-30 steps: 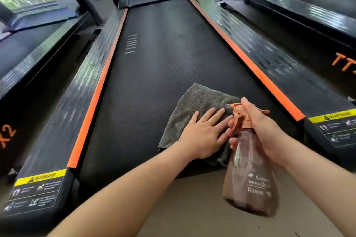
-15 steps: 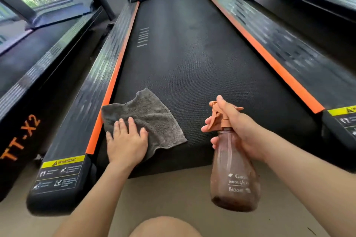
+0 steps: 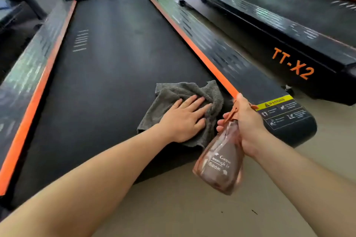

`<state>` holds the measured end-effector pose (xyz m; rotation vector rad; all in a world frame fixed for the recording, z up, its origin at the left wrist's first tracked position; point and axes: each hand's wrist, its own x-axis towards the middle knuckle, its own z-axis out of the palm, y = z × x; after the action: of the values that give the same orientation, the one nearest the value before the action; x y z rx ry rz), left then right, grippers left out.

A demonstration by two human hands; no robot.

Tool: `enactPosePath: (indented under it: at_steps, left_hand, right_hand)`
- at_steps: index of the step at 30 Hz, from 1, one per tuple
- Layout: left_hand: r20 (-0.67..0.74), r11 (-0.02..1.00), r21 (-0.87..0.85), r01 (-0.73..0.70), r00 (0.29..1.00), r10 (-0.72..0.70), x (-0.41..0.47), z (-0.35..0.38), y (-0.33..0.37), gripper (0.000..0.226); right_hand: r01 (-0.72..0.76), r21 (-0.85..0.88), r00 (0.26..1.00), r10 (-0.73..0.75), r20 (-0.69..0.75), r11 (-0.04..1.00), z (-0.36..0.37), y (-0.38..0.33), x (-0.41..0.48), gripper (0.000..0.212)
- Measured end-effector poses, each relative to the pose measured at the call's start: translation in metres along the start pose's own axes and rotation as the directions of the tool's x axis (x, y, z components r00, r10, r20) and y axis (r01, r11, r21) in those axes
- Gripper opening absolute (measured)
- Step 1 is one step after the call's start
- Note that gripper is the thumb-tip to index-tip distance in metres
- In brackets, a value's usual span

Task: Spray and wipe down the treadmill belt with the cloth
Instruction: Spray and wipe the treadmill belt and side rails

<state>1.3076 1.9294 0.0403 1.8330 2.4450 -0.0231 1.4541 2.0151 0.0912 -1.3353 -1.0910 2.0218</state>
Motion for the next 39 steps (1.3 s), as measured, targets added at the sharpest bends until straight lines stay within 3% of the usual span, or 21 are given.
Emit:
enactPosePath:
  at_steps: [2, 4, 7, 9, 12, 14, 16, 19, 21, 25, 29, 31, 33, 36, 39]
  left_hand:
    - [-0.016, 0.982, -0.075, 0.175, 0.984, -0.177, 0.002, 0.001, -0.023, 0.057]
    - [0.006, 0.910, -0.125, 0.397, 0.917, -0.399, 0.006, -0.001, -0.051, 0.060]
    - [0.071, 0.831, -0.146, 0.537, 0.844, -0.532, 0.028, -0.005, -0.064, 0.063]
    - [0.046, 0.869, -0.120, 0.479, 0.878, -0.477, 0.046, -0.006, -0.041, 0.063]
    - [-0.058, 0.980, 0.024, 0.196, 0.979, -0.194, 0.052, -0.003, 0.013, 0.063]
    - [0.000, 0.998, 0.054, -0.019, 1.000, 0.019, 0.037, 0.000, 0.033, 0.068]
    - [0.036, 0.992, 0.050, -0.118, 0.993, 0.117, 0.010, 0.002, 0.038, 0.074]
    - [0.019, 0.998, 0.037, -0.055, 0.998, 0.054, -0.027, 0.008, 0.025, 0.069]
    - [-0.011, 0.995, 0.012, 0.097, 0.995, -0.096, -0.052, 0.010, 0.012, 0.065]
    - [-0.029, 0.868, -0.071, 0.492, 0.869, -0.495, -0.119, 0.017, -0.030, 0.062]
    - [0.013, 0.602, -0.107, 0.791, 0.607, -0.795, -0.190, 0.020, -0.066, 0.063]
    - [0.032, 0.426, -0.123, 0.897, 0.432, -0.901, -0.226, 0.013, -0.078, 0.062]
    - [0.076, 0.336, -0.154, 0.929, 0.351, -0.933, -0.233, 0.011, -0.083, 0.064]
    - [0.099, 0.308, -0.153, 0.939, 0.324, -0.941, -0.220, 0.007, -0.090, 0.065]
    - [0.106, 0.378, -0.137, 0.916, 0.393, -0.913, -0.196, 0.002, -0.098, 0.063]
  right_hand:
    - [-0.024, 0.063, 0.996, 0.029, -0.086, 0.998, -0.001, 0.003, 0.001, 0.041]
    - [-0.030, 0.069, 0.992, 0.038, -0.121, 0.997, -0.003, 0.003, 0.003, 0.040]
    - [-0.034, -0.002, 0.996, 0.034, -0.082, 0.999, -0.006, -0.003, 0.007, 0.050]
    - [-0.015, -0.054, 0.998, 0.012, -0.056, 0.998, -0.011, -0.008, 0.009, 0.053]
    - [0.039, -0.104, 0.995, -0.049, -0.091, 0.994, -0.020, -0.014, 0.015, 0.052]
    - [0.060, -0.088, 0.989, -0.072, -0.131, 0.994, -0.024, -0.017, 0.015, 0.051]
    - [0.030, -0.096, 0.995, -0.039, -0.096, 0.995, -0.020, -0.017, 0.006, 0.050]
    - [-0.050, -0.166, 0.995, 0.064, 0.081, 0.985, -0.010, -0.013, -0.007, 0.051]
    - [-0.057, -0.218, 0.974, 0.103, 0.202, 0.974, 0.001, -0.009, -0.013, 0.048]
    - [-0.029, -0.345, 0.913, 0.166, 0.374, 0.938, 0.035, 0.009, -0.030, 0.051]
    - [-0.103, -0.323, 0.800, 0.271, 0.536, 0.941, 0.066, 0.030, -0.043, 0.048]
    - [-0.049, -0.386, 0.687, 0.311, 0.656, 0.921, 0.083, 0.038, -0.056, 0.046]
    - [0.066, -0.468, 0.624, 0.329, 0.708, 0.882, 0.090, 0.040, -0.060, 0.051]
    - [0.136, -0.508, 0.588, 0.343, 0.733, 0.851, 0.093, 0.043, -0.065, 0.058]
    - [0.125, -0.504, 0.628, 0.325, 0.707, 0.855, 0.086, 0.042, -0.065, 0.047]
